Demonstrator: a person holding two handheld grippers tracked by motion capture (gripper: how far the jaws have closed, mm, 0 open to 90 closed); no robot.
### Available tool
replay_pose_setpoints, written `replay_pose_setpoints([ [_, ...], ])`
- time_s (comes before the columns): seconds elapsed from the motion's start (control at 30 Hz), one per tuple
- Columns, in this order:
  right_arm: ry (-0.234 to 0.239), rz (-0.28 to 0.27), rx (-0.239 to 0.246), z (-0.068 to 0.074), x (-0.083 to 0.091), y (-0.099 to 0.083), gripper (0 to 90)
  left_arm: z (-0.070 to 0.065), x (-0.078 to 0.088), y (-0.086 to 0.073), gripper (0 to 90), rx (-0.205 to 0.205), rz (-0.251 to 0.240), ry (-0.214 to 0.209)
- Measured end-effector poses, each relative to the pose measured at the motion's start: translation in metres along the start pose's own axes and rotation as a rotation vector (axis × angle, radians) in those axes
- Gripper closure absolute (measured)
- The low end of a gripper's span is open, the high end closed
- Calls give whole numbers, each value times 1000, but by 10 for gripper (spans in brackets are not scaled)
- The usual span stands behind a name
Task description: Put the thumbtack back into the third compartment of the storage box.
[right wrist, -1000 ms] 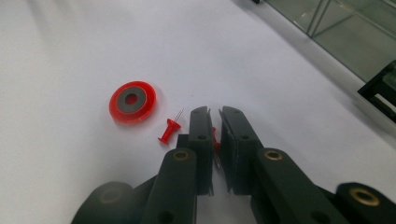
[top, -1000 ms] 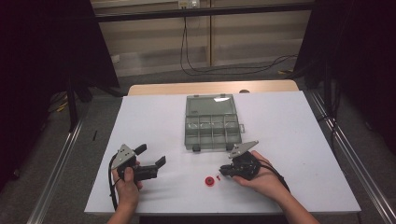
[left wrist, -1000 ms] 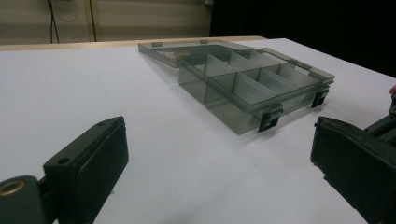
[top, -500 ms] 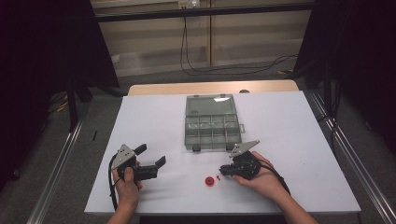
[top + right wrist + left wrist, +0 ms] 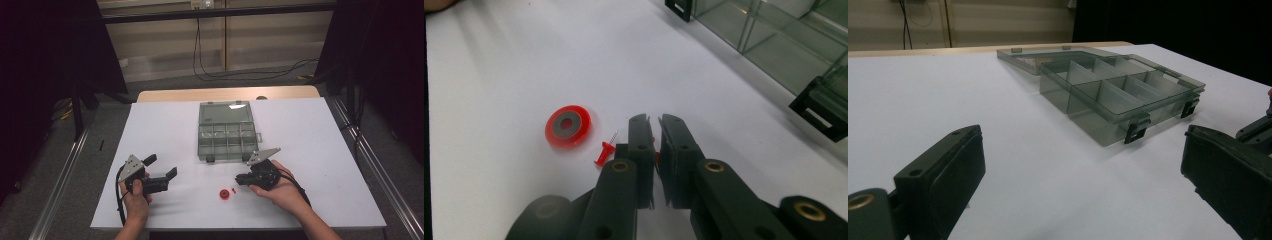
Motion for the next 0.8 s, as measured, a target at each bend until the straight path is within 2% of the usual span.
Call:
replay_pose_setpoints([
  [0.27,0,-24,-14,-5,10,6,845,-1,2,0,41,-1,-7,10],
  [0.63,-29,-44,-24,-12,22,20,846,0,8,-1,41,7,-15,16],
  [0.7,-34,-49,-25,-15,24,23,845,2,8,-2,42,29,-21,25],
  [0.8,-41,-58,-36,-19,26,28,846,1,8,-2,43,36,-21,24],
])
Point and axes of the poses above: each handheld gripper's, and its own axes: x roughly backward along the jaws, y roughly out of its top, z roughly to its left, the point moved 2 cm from there along -x, roughly forward along the jaws, and after that the axes turned 8 degrees about y, right-handed, at the moved point
